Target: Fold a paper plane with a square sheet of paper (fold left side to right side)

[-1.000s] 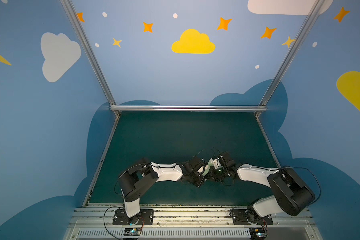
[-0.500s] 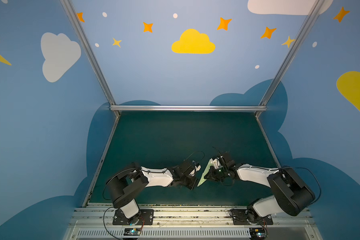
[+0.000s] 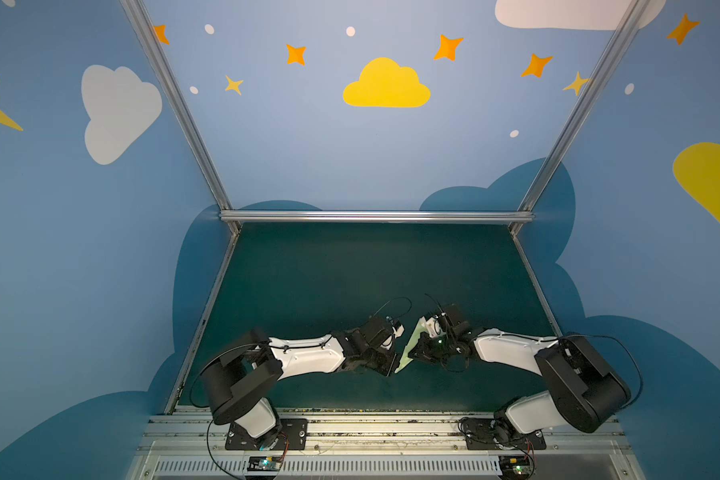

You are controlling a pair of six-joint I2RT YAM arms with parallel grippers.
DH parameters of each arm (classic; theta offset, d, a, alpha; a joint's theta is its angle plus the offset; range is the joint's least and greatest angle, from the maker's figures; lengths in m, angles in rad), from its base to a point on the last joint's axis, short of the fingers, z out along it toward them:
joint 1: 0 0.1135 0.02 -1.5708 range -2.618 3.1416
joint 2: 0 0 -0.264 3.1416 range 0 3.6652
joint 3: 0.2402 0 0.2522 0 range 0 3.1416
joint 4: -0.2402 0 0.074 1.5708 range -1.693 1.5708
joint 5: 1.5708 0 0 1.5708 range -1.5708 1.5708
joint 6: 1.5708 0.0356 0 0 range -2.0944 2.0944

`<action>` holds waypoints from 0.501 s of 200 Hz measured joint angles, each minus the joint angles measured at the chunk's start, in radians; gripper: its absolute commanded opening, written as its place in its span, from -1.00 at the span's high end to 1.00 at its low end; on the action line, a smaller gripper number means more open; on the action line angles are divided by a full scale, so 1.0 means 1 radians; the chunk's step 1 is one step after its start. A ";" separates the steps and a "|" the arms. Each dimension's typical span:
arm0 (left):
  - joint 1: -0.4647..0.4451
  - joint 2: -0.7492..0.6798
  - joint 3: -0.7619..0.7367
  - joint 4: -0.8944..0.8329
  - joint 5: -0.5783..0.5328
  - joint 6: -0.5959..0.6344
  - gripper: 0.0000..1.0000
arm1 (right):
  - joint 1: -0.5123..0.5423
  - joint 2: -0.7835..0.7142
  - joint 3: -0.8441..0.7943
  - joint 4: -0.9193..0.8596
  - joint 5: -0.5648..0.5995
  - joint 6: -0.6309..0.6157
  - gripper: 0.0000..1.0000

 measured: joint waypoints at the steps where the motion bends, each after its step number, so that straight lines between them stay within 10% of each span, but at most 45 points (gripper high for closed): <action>1: 0.000 0.002 0.002 0.000 0.000 0.000 0.93 | 0.000 0.000 0.000 0.000 0.000 0.000 1.00; 100: -0.002 0.103 0.046 0.002 0.019 0.019 0.93 | 0.000 -0.002 0.000 0.000 0.002 0.000 1.00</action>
